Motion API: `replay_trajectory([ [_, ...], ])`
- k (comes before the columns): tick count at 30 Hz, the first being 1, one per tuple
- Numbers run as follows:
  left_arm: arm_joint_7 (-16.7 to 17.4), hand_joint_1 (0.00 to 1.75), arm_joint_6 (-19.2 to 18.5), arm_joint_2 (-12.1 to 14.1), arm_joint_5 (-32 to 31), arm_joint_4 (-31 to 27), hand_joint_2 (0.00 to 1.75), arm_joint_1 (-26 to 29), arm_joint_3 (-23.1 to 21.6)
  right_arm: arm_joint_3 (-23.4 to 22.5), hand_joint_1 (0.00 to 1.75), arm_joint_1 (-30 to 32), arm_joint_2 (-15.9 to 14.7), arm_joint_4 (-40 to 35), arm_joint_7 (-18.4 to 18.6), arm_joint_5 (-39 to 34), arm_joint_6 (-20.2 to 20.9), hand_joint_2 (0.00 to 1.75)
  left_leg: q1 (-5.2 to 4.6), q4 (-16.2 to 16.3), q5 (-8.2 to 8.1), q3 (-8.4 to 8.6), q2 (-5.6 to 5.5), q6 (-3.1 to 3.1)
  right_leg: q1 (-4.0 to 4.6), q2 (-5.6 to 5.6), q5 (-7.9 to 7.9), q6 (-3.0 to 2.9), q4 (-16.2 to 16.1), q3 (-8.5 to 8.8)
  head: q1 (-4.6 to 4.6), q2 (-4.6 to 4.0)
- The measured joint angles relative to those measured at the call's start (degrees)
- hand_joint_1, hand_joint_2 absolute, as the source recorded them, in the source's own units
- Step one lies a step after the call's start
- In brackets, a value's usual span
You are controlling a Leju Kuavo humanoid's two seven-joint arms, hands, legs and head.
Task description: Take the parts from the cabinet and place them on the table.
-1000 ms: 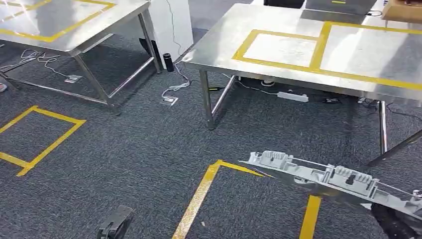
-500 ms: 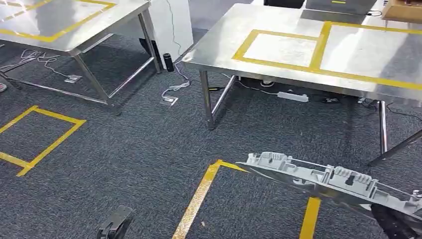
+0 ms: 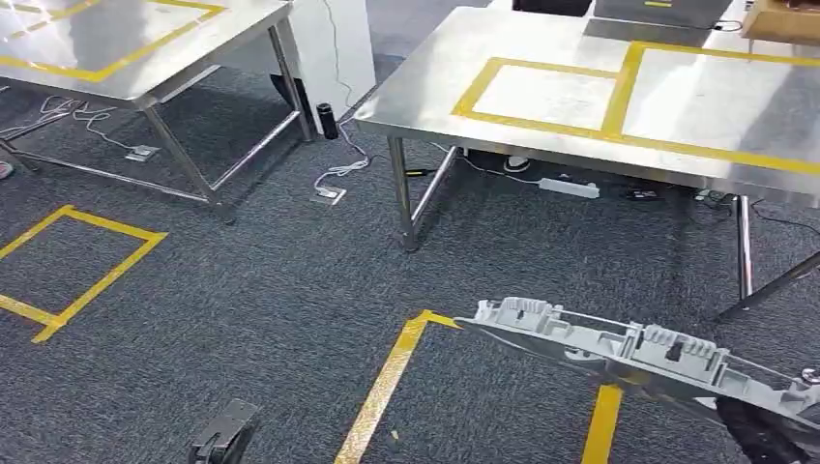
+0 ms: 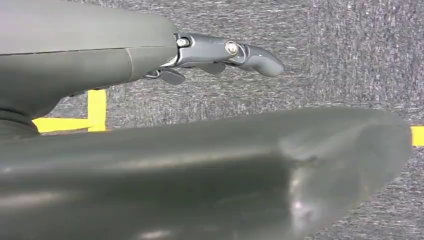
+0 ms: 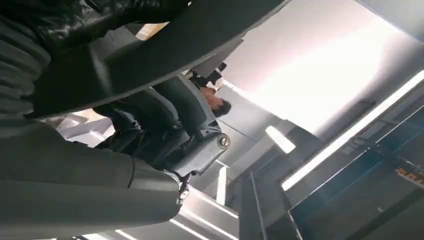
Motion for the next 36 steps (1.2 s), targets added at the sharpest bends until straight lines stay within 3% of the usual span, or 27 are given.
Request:
replay_trajectory([
  [6, 0.0, 0.00, 0.0, 0.2, -0.2, 0.0, 0.00, 0.1, 0.0, 0.1, 1.75, 0.0, 0.0, 0.0, 0.0, 0.0, 0.0, 1.75, -0.08, 0.2, -0.16, -0.07, 0.00, 0.26, -0.09, 0.00, 0.05, 0.11, 0.0, 0.01, -0.02, 0.00],
  [10, 0.0, 0.00, 0.0, 0.3, -0.2, 0.0, 0.00, 0.1, 0.0, 0.1, 1.75, 0.0, 0.0, 0.0, 0.0, 0.0, 0.0, 1.75, -0.13, 0.7, -0.54, -0.30, 0.00, 0.85, -0.13, -0.01, 0.03, 0.56, 0.0, 0.03, -0.02, 0.00],
  [13, 0.0, 0.00, 0.0, 0.3, -0.2, 0.0, 0.00, 0.1, 0.0, 0.2, 1.75, -0.1, 0.0, 0.0, 0.0, 0.0, 0.0, 1.75, -0.33, 1.0, -0.69, -0.52, 0.00, 1.33, -0.31, -0.09, 0.16, 1.08, -0.2, 0.09, -0.02, 0.00],
  [15, 0.0, 0.00, 0.0, 0.3, -0.2, 0.0, 0.00, 0.2, 0.0, 0.2, 1.75, 0.1, 0.0, 0.0, 0.0, 0.0, 0.0, 1.75, -0.22, -0.2, -0.96, -0.48, -0.17, 2.38, -0.36, -0.10, 1.51, 2.07, 0.9, 0.05, -0.02, 0.00],
  [16, 0.0, 0.00, 0.0, 0.3, -0.2, 0.0, 0.00, 0.2, 0.0, 0.2, 1.75, 0.0, -0.1, 0.0, 0.0, 0.0, 0.0, 1.75, 0.19, -0.7, -0.33, 0.50, -0.25, 2.51, -0.42, 0.04, 0.78, 2.18, 1.1, -0.61, -0.02, 0.00],
  [17, 0.0, 0.00, 0.0, 0.2, -0.2, 0.0, 0.00, 0.2, 0.0, 0.2, 1.75, 0.0, -0.2, 0.0, 0.0, 0.1, 0.0, 1.75, 0.29, -0.9, -0.28, 0.84, -0.29, 2.61, -0.49, 0.88, -0.52, 2.26, 2.3, -0.85, 0.27, 0.00],
  [18, 0.0, 0.00, 0.0, 0.2, -0.2, 0.0, 0.00, 0.2, 0.0, 0.3, 1.75, -0.2, -0.3, 0.0, 0.0, 0.0, 0.0, 1.75, 0.40, -0.9, -0.29, 0.83, -0.32, 2.68, -0.52, 1.43, -2.56, 2.35, 5.5, -2.23, 0.46, 0.00],
  [20, 0.0, 0.00, 0.0, 0.2, -0.2, 0.0, 0.00, 0.2, 0.0, 0.3, 1.75, 0.0, -0.4, 0.0, 0.0, 0.0, 0.0, 1.75, 0.41, -0.9, -0.36, 0.84, -0.38, 2.66, -0.71, 1.68, -6.48, 2.97, 13.9, -6.59, 0.44, 0.00],
  [21, 0.0, 0.00, 0.0, 0.2, -0.2, 0.0, 0.00, 0.3, 0.0, 0.3, 1.75, 0.0, -0.4, 0.0, 0.0, 0.0, 0.0, 1.75, 0.44, -0.9, -0.48, 0.95, -0.41, 2.56, -0.76, 1.67, -7.24, 3.17, 16.8, -8.45, 0.44, 0.00],
  [22, 0.0, 0.00, 0.0, 0.2, -0.2, 0.0, 0.00, 0.4, 0.0, 0.3, 1.75, 0.0, -0.5, 0.0, 0.0, 0.0, 0.0, 1.75, 0.56, -0.8, -0.67, 1.17, -0.44, 2.33, -0.89, 1.67, -6.49, 3.30, 16.7, -8.80, 0.44, 0.00],
  [23, 0.0, 0.00, 0.0, 0.2, -0.3, 0.0, 0.00, 0.5, 0.0, 0.3, 1.75, 0.0, -0.5, 0.0, 0.0, 0.0, 0.0, 1.75, 0.80, -0.8, -1.01, 1.61, -0.49, 1.97, -1.12, 1.63, -4.13, 3.53, 13.9, -7.79, 0.44, 0.00],
  [25, 0.0, 0.00, 0.0, 0.0, -0.2, 0.0, 0.00, 0.5, 0.0, 0.4, 1.75, 0.1, -0.6, 0.0, 0.0, 0.0, 0.0, 1.75, 1.44, -0.7, -1.97, 2.89, -0.55, 1.10, -1.62, 1.21, 2.18, 4.09, 3.6, -3.20, 0.44, 0.00],
  [26, 0.0, 0.00, 0.0, 0.0, -0.2, 0.0, 0.00, 0.6, 0.0, 0.4, 1.75, 0.0, -0.6, 0.0, 0.0, 0.0, 0.0, 1.75, 1.38, -0.7, -2.39, 3.17, -0.52, 0.49, -1.49, 0.83, 1.85, 4.51, 1.7, -2.06, 0.46, 0.00],
  [27, -0.1, 0.00, 0.0, 0.3, -0.3, 0.0, 0.00, 0.4, 0.0, 0.5, 1.75, -0.1, -0.6, 0.2, 0.0, 0.0, 0.0, 1.75, 1.18, -0.1, -2.70, 3.26, -0.49, -0.06, -0.98, 0.29, -0.55, 3.53, 0.0, -2.37, 1.50, 0.00],
  [28, -0.1, 0.00, 0.0, 0.3, -0.3, 0.0, 0.00, 0.5, 0.0, 0.5, 1.75, -0.2, -0.6, 0.2, 0.1, 0.0, 0.0, 1.75, 0.97, -0.2, -2.95, 3.01, -0.40, -0.38, -0.99, 0.59, -0.01, 2.00, 0.9, -1.93, 1.32, -0.02],
  [29, -0.1, 0.00, 0.0, 0.3, -0.3, 0.0, 0.00, 0.5, 0.0, 0.5, 1.75, 0.2, -0.6, 0.2, 0.1, 0.0, 0.0, 1.75, 0.94, 0.0, -3.08, 3.37, -0.24, -0.66, -1.00, 0.73, 0.08, 1.46, 1.2, -1.99, 0.63, 0.00],
  [31, -0.1, 0.00, 0.0, 0.3, -0.3, 0.0, 0.00, 0.4, 0.0, 0.5, 1.75, 0.2, -0.6, 0.2, 0.1, 0.1, 0.0, 1.75, 1.25, 1.2, -2.58, 3.16, -0.44, -1.22, -1.05, 1.37, -0.25, 0.72, 1.3, -1.46, 0.57, 0.00],
  [32, -0.1, 0.00, 0.0, 0.3, -0.3, 0.0, 0.00, 0.2, 0.0, 0.5, 1.75, 0.2, -0.6, 0.1, 0.0, 0.1, 0.0, 1.75, 1.42, 4.2, -1.78, 1.32, -1.65, -1.38, -1.05, 1.35, -0.51, 0.32, 1.0, -0.94, 0.39, 0.00],
  [33, -0.1, 0.00, 0.0, 0.2, -0.3, 0.0, 0.00, 0.2, 0.0, 0.5, 1.75, 0.1, -0.6, 0.1, 0.0, 0.1, 0.0, 1.75, 1.44, 8.5, -2.07, -1.35, -2.71, -1.37, -1.00, 1.44, -0.84, -0.11, 0.9, -0.48, 0.33, 0.00],
  [35, -0.1, 0.00, 0.0, 0.2, -0.3, 0.0, 0.00, 0.4, 0.0, 0.5, 1.75, -0.1, -0.6, 0.1, 0.0, 0.1, 0.0, 1.75, 1.28, 16.4, -5.86, -6.91, -3.38, -1.32, -0.71, 1.94, -1.66, -0.66, 0.9, 0.42, 0.29, 0.00],
  [36, -0.1, 0.00, 0.0, 0.2, -0.3, 0.0, 0.00, 0.6, 0.0, 0.5, 1.75, -0.1, -0.6, 0.1, 0.0, 0.1, 0.0, 1.75, 1.13, 18.7, -8.05, -8.99, -3.40, -1.19, -0.46, 2.37, -2.17, -0.81, 0.9, 1.04, 0.22, 0.00],
])
